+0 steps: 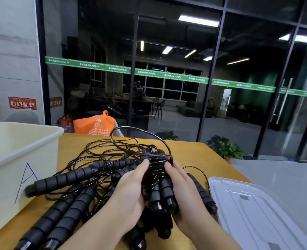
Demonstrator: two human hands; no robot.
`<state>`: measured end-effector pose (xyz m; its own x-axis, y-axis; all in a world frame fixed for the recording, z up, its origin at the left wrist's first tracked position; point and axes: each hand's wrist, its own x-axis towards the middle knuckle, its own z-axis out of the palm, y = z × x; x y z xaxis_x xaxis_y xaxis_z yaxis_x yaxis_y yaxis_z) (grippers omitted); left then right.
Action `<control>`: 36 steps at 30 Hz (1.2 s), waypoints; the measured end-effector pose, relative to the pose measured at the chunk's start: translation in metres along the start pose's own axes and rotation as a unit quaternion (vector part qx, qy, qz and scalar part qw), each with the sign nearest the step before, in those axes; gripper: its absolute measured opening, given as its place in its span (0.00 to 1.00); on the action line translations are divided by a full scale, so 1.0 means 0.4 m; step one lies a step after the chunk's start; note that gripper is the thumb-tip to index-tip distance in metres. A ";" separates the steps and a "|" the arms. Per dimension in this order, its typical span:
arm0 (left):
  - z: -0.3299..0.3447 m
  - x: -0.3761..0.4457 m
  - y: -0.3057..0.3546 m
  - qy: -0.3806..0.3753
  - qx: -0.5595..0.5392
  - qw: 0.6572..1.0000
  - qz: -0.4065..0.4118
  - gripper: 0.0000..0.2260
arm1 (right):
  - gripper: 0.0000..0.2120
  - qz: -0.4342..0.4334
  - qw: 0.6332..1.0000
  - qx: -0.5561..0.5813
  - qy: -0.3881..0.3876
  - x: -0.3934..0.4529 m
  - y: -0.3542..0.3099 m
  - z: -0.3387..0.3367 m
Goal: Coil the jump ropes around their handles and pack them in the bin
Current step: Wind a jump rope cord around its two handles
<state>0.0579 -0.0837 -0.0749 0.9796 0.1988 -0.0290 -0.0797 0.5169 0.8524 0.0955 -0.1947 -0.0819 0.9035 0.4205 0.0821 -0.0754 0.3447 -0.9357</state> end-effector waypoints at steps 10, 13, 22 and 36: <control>0.059 0.018 0.009 0.113 0.082 0.990 -0.037 0.20 | 0.12 -0.008 0.996 -0.088 0.002 -0.003 -0.011 0.000; 0.062 0.026 -0.005 0.100 0.068 0.992 -0.046 0.21 | 0.07 -0.023 0.994 -0.106 0.028 -0.009 -0.028 -0.003; 0.084 0.070 0.007 0.063 0.123 0.990 -0.035 0.03 | 0.18 -0.036 0.956 -0.245 0.159 0.008 -0.049 -0.040; 0.017 0.047 0.051 0.047 0.228 0.970 -0.072 0.25 | 0.09 -0.007 0.872 0.399 0.285 0.065 -0.085 -0.165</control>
<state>0.0758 -0.0750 -0.0545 0.9516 0.2374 -0.1949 0.1684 0.1273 0.9775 0.1493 -0.2509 -0.0705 0.9525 0.0038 -0.3046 -0.1257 0.9158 -0.3815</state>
